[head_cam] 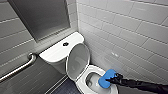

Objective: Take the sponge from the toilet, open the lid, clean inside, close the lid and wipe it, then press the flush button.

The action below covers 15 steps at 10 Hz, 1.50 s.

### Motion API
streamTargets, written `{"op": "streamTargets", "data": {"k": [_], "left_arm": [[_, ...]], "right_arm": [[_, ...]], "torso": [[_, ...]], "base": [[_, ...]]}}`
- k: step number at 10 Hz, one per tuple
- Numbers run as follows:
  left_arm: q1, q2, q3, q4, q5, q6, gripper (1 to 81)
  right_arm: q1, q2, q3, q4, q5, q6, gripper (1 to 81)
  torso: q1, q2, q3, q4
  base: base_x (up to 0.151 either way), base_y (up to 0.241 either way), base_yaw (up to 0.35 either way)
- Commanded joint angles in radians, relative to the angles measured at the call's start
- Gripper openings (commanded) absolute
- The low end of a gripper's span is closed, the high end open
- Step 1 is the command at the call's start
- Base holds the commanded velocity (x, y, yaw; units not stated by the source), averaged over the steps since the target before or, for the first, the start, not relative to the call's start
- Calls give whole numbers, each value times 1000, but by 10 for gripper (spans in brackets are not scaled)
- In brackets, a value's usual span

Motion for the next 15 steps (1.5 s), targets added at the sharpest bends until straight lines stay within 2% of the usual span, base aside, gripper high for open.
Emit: {"op": "streamTargets", "data": {"k": [1,2,5,7,12,15], "left_arm": [[10,14,-23,7,19,-1,811],[10,15,-23,7,19,-1,811],[10,22,-23,7,19,-1,811],[10,25,-23,10,19,-1,811],[25,20,-23,7,20,-2,811],[41,15,-23,1,19,-2,811]], "right_arm": [[157,64,-74,34,-93,4,10],[168,80,-90,29,-93,4,10],[209,161,-160,5,-91,-2,10],[221,263,-272,-69,-94,-2,10],[242,501,-559,-35,-65,37,10],[219,506,-610,-34,-36,63,10]], "torso": [[0,0,-35,0],[0,0,-11,0],[1,1,-25,0],[1,1,-25,0],[1,2,-26,0],[1,2,-26,0]], "base": [[0,0,0],[0,0,0],[0,0,0],[0,0,0],[0,0,0],[0,0,0]]}}
